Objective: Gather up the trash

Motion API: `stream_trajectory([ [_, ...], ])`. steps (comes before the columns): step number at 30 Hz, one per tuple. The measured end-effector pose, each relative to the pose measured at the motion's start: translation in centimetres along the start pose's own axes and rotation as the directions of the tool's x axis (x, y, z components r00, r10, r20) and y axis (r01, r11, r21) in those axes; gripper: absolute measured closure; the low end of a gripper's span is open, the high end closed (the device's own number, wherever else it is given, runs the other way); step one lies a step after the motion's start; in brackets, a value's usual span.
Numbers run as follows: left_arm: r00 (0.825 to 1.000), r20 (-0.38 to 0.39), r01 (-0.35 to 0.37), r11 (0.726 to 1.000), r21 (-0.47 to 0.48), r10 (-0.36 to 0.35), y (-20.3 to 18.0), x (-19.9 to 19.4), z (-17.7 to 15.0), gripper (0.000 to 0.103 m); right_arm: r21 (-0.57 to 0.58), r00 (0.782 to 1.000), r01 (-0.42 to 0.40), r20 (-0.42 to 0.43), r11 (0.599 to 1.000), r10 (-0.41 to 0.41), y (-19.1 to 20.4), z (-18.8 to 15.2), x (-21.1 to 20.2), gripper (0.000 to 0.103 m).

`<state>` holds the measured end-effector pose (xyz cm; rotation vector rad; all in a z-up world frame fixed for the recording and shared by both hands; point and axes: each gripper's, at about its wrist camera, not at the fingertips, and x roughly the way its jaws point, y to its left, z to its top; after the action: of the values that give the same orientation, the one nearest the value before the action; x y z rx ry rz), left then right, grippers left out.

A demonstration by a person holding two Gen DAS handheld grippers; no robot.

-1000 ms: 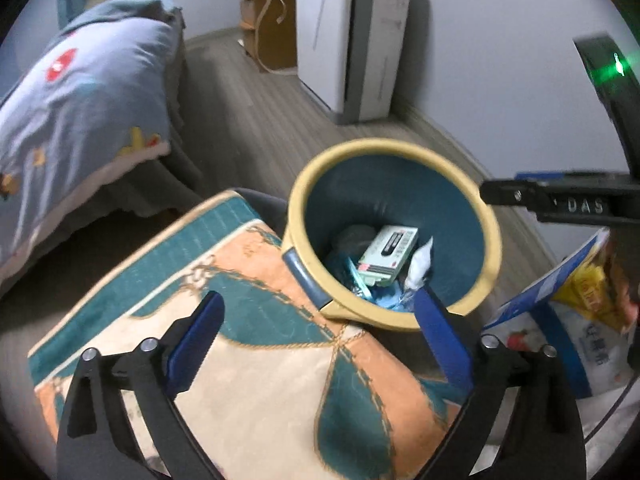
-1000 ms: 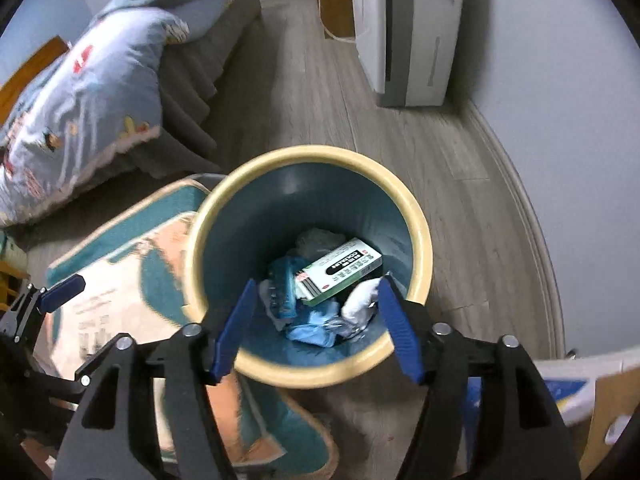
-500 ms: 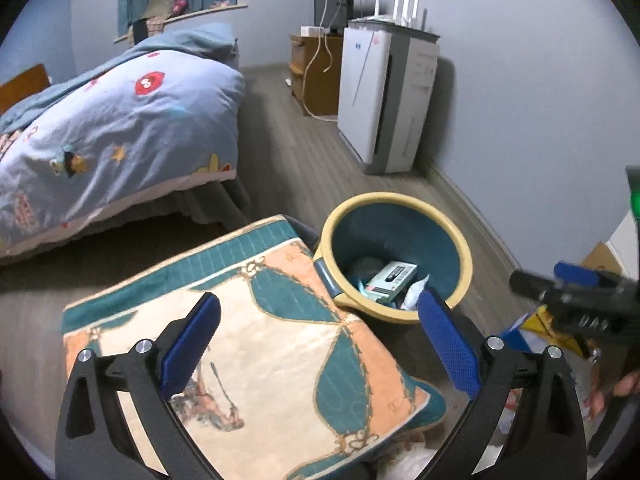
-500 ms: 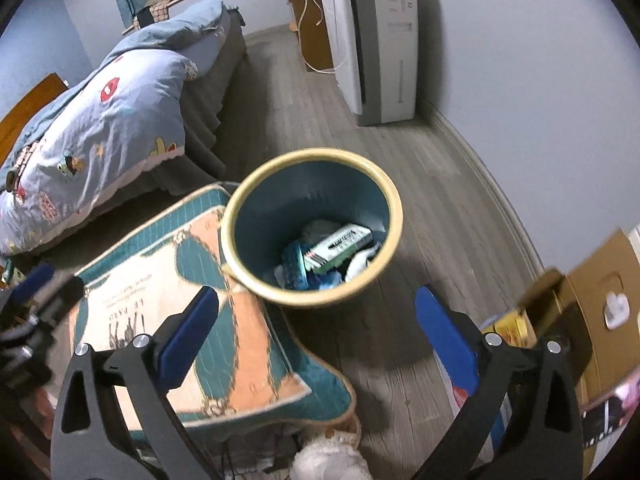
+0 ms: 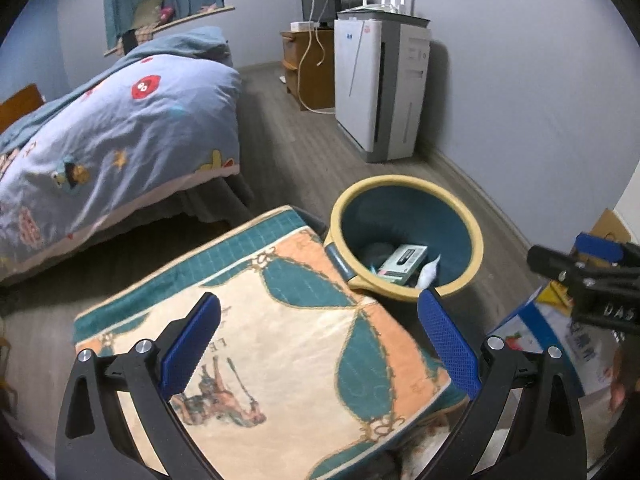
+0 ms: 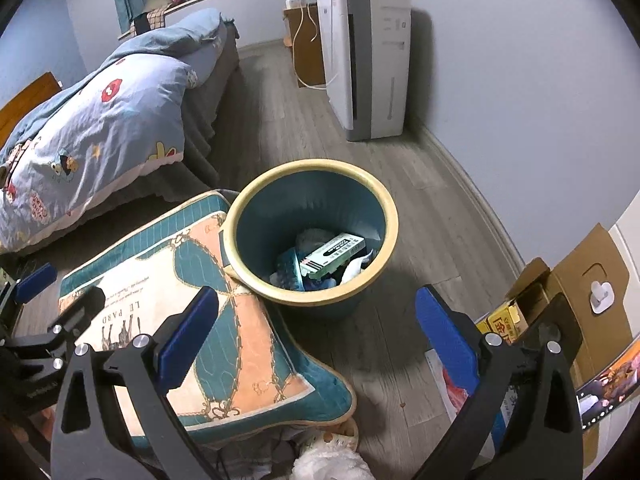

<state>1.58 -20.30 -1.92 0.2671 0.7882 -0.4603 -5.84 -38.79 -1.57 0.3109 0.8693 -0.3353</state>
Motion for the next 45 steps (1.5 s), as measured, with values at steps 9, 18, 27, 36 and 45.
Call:
stream_trajectory([
  [9,1.000,-0.010,-0.004,0.999,-0.034,0.004,1.3,-0.2,-0.2,0.005,0.017,1.000,0.001,-0.015,1.000,-0.001,-0.1,0.0,0.3,0.006],
  [18,1.000,-0.015,-0.011,1.000,-0.027,0.011,1.2,-0.2,-0.3,0.005,0.010,1.000,-0.003,-0.012,1.000,0.004,0.4,0.0,0.3,0.006],
  [27,1.000,-0.020,-0.014,0.999,-0.031,0.014,0.9,0.0,-0.3,0.005,0.010,1.000,-0.005,-0.007,1.000,0.005,0.4,0.0,0.3,0.006],
  [36,1.000,-0.030,-0.009,0.999,-0.038,0.008,1.0,0.3,-0.6,0.005,0.008,1.000,-0.003,-0.011,1.000,0.003,0.4,0.1,0.3,0.006],
  [45,0.999,-0.032,-0.008,0.999,-0.035,0.007,1.0,0.4,-0.5,0.005,0.009,1.000,-0.003,-0.010,1.000,0.003,0.5,0.3,0.2,0.006],
])
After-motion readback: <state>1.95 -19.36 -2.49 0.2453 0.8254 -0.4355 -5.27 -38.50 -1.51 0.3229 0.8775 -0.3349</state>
